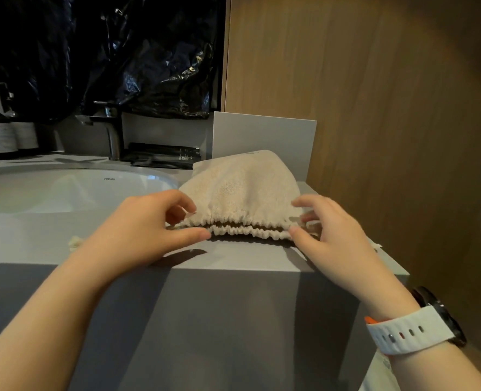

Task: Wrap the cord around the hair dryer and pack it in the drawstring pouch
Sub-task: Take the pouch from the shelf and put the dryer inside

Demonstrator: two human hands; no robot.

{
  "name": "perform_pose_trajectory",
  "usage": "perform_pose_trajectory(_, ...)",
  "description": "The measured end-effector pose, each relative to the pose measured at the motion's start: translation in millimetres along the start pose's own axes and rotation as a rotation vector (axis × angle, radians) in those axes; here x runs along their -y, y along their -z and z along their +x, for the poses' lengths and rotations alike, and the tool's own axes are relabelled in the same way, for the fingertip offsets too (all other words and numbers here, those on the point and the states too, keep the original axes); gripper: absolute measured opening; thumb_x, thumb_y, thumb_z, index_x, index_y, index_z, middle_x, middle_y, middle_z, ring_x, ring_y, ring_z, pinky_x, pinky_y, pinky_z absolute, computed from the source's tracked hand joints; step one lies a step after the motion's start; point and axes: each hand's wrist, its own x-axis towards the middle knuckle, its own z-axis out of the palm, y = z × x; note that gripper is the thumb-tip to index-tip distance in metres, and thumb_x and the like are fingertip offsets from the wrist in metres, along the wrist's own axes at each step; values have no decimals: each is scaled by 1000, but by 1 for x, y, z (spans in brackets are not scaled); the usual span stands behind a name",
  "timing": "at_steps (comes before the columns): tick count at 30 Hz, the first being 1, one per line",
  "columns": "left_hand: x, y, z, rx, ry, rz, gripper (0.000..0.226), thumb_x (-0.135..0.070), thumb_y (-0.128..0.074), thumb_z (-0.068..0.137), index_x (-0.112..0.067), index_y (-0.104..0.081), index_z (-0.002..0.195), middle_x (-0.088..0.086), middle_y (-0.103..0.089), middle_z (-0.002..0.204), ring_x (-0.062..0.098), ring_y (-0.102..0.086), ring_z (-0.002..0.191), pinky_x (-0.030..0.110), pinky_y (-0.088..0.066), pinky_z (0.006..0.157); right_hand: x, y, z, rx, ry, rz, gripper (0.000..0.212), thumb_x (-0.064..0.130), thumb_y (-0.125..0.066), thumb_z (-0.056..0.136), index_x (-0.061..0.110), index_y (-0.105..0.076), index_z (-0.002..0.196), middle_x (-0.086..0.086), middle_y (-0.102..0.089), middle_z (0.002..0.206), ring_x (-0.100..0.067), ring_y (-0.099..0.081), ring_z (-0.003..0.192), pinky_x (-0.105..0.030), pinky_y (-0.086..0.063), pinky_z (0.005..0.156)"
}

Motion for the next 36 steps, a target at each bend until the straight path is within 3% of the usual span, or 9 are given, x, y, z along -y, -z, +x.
perform_pose_trajectory(3, 3, -10, 0, -78, 46, -71, 22, -44, -70, 74, -27, -56, 79, -9, -62, 77, -1, -56, 71, 9, -37, 58, -6, -1, 4, 35, -64, 44, 19, 33, -61, 86, 35, -46, 97, 20, -50, 97, -7, -56, 82, -21, -51, 72)
perform_pose_trajectory(6, 9, -9, -3, -108, 54, -66, 20, -39, -71, 75, -25, -58, 73, -9, -61, 67, 2, -54, 63, 10, -36, 54, -10, 4, 4, 66, -83, 47, 12, 33, -63, 84, 32, -52, 84, 16, -54, 89, -9, -56, 77, -16, -46, 64)
perform_pose_trajectory(12, 18, -4, -4, -10, 23, -101, 17, -28, -73, 77, -28, -62, 63, -23, -60, 58, -4, -52, 56, 9, -38, 53, -12, 11, 3, 108, -96, 16, 17, 31, -70, 79, 26, -54, 85, 10, -56, 85, -9, -54, 77, -16, -43, 63)
perform_pose_trajectory(21, 21, -4, -5, -50, 29, -132, 14, -26, -72, 77, -29, -64, 66, -20, -63, 63, -2, -55, 60, 10, -40, 53, -13, 12, -1, 129, -86, 111, 17, 20, -68, 83, 34, -58, 86, 11, -61, 78, -5, -57, 75, -7, -43, 59)
perform_pose_trajectory(26, 25, 1, -5, 5, 92, -336, 15, -18, -72, 78, -18, -66, 64, -6, -64, 53, 0, -50, 44, 9, -36, 44, -15, 15, -2, 122, -105, 190, 19, 19, -70, 81, 34, -61, 86, 8, -65, 71, 0, -59, 74, -7, -45, 59)
perform_pose_trajectory(29, 30, 7, -6, 34, 116, -410, 13, -17, -72, 78, -27, -68, 70, -1, -67, 59, 2, -53, 49, 13, -41, 49, -15, 16, -1, 145, -110, 171, 20, 18, -68, 82, 36, -60, 86, 10, -65, 73, 1, -59, 75, -7, -44, 59)
perform_pose_trajectory(36, 29, 1, -6, -101, 131, -309, 14, -19, -71, 79, -14, -65, 67, -7, -62, 51, 1, -52, 44, 9, -37, 45, -11, 8, -1, -46, -124, 84, 18, 14, -64, 85, 25, -54, 77, 8, -59, 77, -8, -56, 75, -18, -43, 61)
